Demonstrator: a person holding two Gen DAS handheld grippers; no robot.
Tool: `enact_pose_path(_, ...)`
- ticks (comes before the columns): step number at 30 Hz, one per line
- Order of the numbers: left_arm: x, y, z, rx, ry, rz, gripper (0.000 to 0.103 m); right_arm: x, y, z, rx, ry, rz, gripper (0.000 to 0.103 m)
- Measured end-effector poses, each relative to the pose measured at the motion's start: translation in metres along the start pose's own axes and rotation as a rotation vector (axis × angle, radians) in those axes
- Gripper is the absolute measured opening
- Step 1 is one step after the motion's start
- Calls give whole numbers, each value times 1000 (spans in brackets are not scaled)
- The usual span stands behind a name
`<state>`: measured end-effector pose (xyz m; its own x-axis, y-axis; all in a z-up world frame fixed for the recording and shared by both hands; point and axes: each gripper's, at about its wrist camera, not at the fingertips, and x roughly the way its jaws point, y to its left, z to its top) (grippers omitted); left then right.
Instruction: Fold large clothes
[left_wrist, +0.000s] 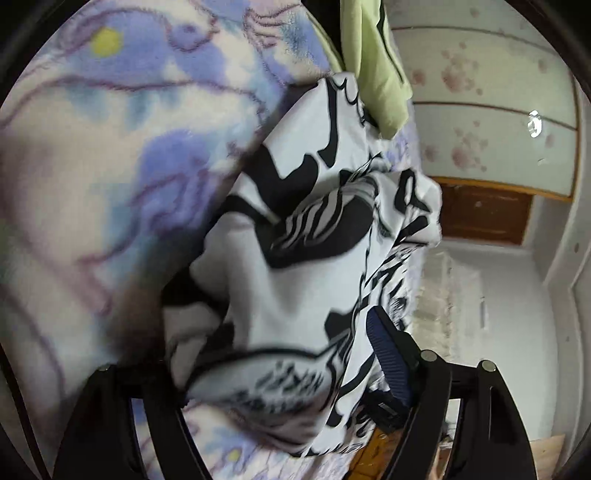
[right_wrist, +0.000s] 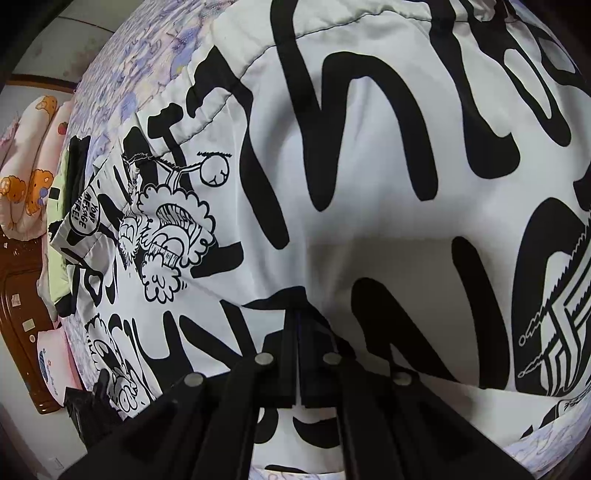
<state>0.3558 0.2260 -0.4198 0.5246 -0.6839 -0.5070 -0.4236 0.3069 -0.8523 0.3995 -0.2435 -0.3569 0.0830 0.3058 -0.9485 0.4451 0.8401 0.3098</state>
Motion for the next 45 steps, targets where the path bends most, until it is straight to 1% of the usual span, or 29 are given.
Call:
enact_pose_path(4,2,1,5,14,-10,-62,76,-1,-7,-4,15,-21,27,0)
enact_pose_path(6,3,-2,5,17,-12,-73,73,-1,-11,-5,36,-30,44,0)
enact_pose_path(7,4,-3,5,16,-15,-67,66,-2,-14,-5,50,-36,52,0)
enact_pose_path(8,2,-2,5,11,-21,-52,51,-1,-15,-6,60,-42,57,0)
enact_pose_path(9,1,0,6,-2,-34,-28,45,-2,-17,-7,69,-49,62,0)
enact_pose_path(10,-1,4,5,-26,-43,-23,40,-2,-18,-9,75,-55,64,0)
enact_pose_path(12,-1,4,3,-43,-58,-31,35,-3,-20,-11,85,-66,66,0)
enact_pose_path(14,-2,-2,3,-20,-64,-32,29,-3,-21,-14,97,-76,68,0)
enact_pose_path(16,-3,-12,1,2,-71,-59,26,-4,-22,-15,102,-82,69,0)
enact_pose_path(18,-5,-25,-2,30,-71,-121,25,-4,-23,-15,94,-80,66,0)
enact_pose_path(22,-12,-51,-10,88,-77,-182,25,-5,-23,-15,93,-78,75,0)
enact_pose_path(26,-18,-75,-20,125,-89,-245,24,-4,-19,-15,56,-80,70,0)
enact_pose_path(30,-20,-113,-37,259,-95,-229,24,-5,-12,-17,-23,-89,59,0)
enact_pose_path(33,-16,-150,-57,337,-102,-232,24,-6,-12,-17,-68,-92,74,0)
enact_pose_path(35,-14,-172,-71,391,-107,-218,24,-6,-14,-18,-93,-97,100,0)
enact_pose_path(38,-9,-205,-97,485,-117,-178,24,-9,-19,-19,-126,-95,143,0)
enact_pose_path(40,-9,-219,-117,538,-124,-155,24,-9,-24,-18,-136,-87,176,0)
enact_pose_path(42,-3,-234,-134,564,-131,-140,24,-8,-30,-15,-144,-72,209,0)
enact_pose_path(44,9,-251,-155,591,-121,-140,24,-8,-33,-12,-166,-57,236,0)
enact_pose_path(45,10,-251,-170,608,-116,-139,24,-9,-35,-10,-180,-50,248,0)
